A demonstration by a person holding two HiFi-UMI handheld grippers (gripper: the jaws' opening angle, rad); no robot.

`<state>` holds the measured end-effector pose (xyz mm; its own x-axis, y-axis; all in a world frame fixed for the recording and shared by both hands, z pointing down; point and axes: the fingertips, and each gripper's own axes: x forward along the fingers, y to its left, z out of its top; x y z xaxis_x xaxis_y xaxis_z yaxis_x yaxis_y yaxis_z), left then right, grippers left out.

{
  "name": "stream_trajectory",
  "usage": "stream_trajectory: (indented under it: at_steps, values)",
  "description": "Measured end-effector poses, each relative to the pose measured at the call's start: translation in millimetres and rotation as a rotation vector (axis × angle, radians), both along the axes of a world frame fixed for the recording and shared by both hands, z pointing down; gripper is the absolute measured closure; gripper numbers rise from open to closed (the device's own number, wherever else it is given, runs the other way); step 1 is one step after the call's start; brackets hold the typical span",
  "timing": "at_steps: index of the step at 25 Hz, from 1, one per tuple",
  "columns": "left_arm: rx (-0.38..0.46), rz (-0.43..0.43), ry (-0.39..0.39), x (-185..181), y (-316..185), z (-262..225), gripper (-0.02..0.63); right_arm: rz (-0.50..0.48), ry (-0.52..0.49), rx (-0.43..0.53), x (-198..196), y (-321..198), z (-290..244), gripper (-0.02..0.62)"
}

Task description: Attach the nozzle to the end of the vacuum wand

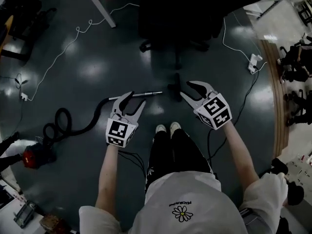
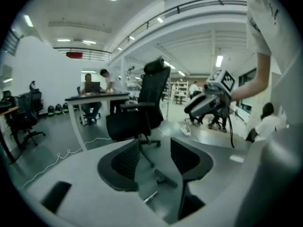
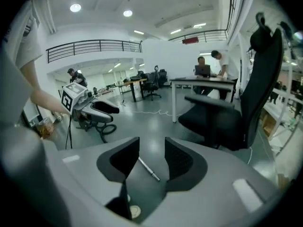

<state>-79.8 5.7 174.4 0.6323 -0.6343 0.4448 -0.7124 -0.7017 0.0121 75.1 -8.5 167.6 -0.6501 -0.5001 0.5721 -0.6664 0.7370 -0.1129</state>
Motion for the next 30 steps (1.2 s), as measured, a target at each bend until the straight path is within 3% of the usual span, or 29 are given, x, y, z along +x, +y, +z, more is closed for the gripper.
stream_trajectory:
  at_steps: [4, 7, 9, 12, 17, 21, 22, 24, 28, 30]
  values:
    - [-0.089, 0.203, -0.256, -7.6, -20.4, 245.5, 0.374, -0.126, 0.121, -0.104, -2.3, -33.0, 227.6, 0.430]
    - [-0.149, 0.281, -0.374, -22.2, -37.8, 426.1, 0.370, -0.183, 0.211, -0.111, 0.7, -57.4, 396.7, 0.434]
    - [-0.169, 0.322, -0.439, -28.8, -49.1, 520.6, 0.368, -0.235, 0.259, -0.131, 0.5, -65.9, 489.0, 0.434]
    - [-0.169, 0.389, -0.524, -30.3, -58.8, 612.4, 0.368, -0.348, 0.350, -0.174, 0.2, -64.0, 591.2, 0.401]
    - [-0.213, 0.483, -0.699, -43.8, -56.9, 693.3, 0.368, -0.378, 0.510, -0.174, 11.2, -81.7, 673.3, 0.400]
    - [-0.164, 0.504, -0.826, -48.6, -62.0, 727.5, 0.415, -0.437, 0.614, -0.172, 12.3, -89.4, 702.7, 0.397]
    - [-0.161, 0.514, -0.841, -48.1, -60.7, 733.0, 0.402, -0.457, 0.618, -0.162, 8.4, -87.7, 706.0, 0.397]
    - [-0.181, 0.524, -0.836, -46.4, -60.6, 738.4, 0.400, -0.506, 0.642, -0.117, 1.5, -85.2, 708.3, 0.399]
    - [-0.219, 0.511, -0.776, -46.1, -70.0, 732.3, 0.402, -0.676, 0.792, -0.011, -10.2, -74.9, 714.9, 0.399]
    - [-0.228, 0.503, -0.736, -45.4, -72.9, 718.7, 0.402, -0.712, 0.794, 0.012, -19.9, -73.0, 715.9, 0.399]
